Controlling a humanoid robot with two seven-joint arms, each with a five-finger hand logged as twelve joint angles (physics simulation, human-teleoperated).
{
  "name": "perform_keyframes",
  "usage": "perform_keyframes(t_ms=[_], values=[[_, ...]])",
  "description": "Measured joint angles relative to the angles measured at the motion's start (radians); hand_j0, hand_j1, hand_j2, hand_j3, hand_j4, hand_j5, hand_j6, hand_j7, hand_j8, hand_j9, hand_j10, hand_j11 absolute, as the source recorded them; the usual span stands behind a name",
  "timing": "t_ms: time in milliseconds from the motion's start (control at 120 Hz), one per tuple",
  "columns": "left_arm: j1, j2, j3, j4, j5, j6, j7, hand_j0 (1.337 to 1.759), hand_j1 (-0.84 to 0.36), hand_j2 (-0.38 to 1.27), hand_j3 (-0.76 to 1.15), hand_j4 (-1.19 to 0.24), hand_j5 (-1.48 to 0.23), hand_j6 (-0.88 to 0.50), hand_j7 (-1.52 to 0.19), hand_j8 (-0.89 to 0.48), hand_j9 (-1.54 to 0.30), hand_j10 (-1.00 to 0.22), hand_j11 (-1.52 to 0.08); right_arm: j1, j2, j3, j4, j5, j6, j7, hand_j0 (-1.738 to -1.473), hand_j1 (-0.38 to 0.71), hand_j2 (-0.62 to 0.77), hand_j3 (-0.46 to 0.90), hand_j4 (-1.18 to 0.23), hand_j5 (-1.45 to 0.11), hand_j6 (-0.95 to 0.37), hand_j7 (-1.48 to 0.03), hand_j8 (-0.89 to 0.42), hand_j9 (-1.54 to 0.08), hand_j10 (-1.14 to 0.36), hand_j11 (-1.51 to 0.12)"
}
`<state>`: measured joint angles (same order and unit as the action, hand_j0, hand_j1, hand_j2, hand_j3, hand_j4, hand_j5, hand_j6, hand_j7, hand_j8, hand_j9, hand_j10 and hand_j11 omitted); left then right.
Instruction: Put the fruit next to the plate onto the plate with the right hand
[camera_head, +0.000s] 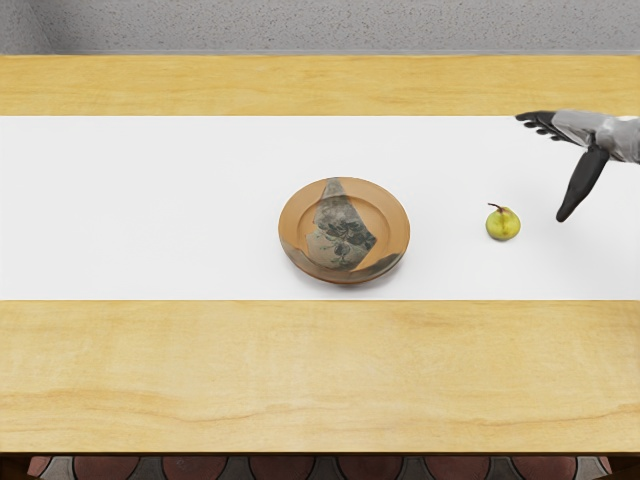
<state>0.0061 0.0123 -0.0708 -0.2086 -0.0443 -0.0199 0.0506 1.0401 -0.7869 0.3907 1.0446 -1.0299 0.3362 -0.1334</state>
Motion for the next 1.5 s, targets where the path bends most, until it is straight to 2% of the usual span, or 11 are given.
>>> perform_keyframes(t_ms=[67,142,250,417,567,725,1500], values=[[0.0,0.0,0.0,0.0,0.0,0.0,0.0,1.658,0.35,0.0,0.0,0.0,0.0,0.0,0.0,0.0,0.0,0.0,0.0,0.001,0.014,-0.041,0.011,-0.053,-0.068,-0.003,-1.658,-0.33,0.0,0.0,-0.02,-0.03,-0.03,-0.03,-0.02,-0.03,-0.02,-0.03],[0.0,0.0,0.0,0.0,0.0,0.0,0.0,1.658,0.35,0.0,0.0,0.0,0.0,0.0,0.0,0.0,0.0,0.0,0.0,0.0,-0.007,-0.065,0.087,-0.082,-0.103,-0.009,-1.658,-0.33,0.0,0.0,-0.02,-0.02,-0.02,-0.02,-0.02,-0.02,-0.02,-0.02],[0.0,0.0,0.0,0.0,0.0,0.0,0.0,1.658,0.35,0.0,0.0,0.0,0.0,0.0,0.0,0.0,0.0,0.0,0.0,-0.007,-0.01,-0.097,0.163,-0.1,-0.127,-0.073,-1.658,-0.33,0.0,0.0,-0.03,-0.03,-0.03,-0.03,-0.03,-0.03,-0.02,-0.03],[0.0,0.0,0.0,0.0,0.0,0.0,0.0,1.658,0.35,0.0,0.0,0.0,0.0,0.0,0.0,0.0,0.0,0.0,0.0,-0.02,0.01,-0.109,0.197,-0.106,-0.139,-0.105,-1.658,-0.19,-0.02,0.0,-0.14,-0.17,-0.14,-0.17,-0.14,-0.17,-0.14,-0.17],[0.0,0.0,0.0,0.0,0.0,0.0,0.0,1.658,0.35,0.0,0.0,0.0,0.0,0.0,0.0,0.0,0.0,0.0,0.0,-0.026,0.043,-0.106,0.202,-0.105,-0.148,-0.11,-1.658,-0.05,-0.05,0.0,-0.26,-0.33,-0.26,-0.33,-0.26,-0.33,-0.25,-0.33],[0.0,0.0,0.0,0.0,0.0,0.0,0.0,1.658,0.35,0.0,0.0,0.0,0.0,0.0,0.0,0.0,0.0,0.0,0.0,-0.042,0.063,-0.105,0.203,-0.105,-0.153,-0.105,-1.658,0.03,-0.06,0.0,-0.32,-0.41,-0.32,-0.41,-0.32,-0.41,-0.32,-0.41],[0.0,0.0,0.0,0.0,0.0,0.0,0.0,1.658,0.35,0.0,0.0,0.0,0.0,0.0,0.0,0.0,0.0,0.0,0.0,-0.129,0.088,-0.117,0.172,-0.111,-0.315,-0.097,-1.658,0.19,-0.09,0.0,-0.45,-0.58,-0.45,-0.58,-0.45,-0.58,-0.45,-0.58]])
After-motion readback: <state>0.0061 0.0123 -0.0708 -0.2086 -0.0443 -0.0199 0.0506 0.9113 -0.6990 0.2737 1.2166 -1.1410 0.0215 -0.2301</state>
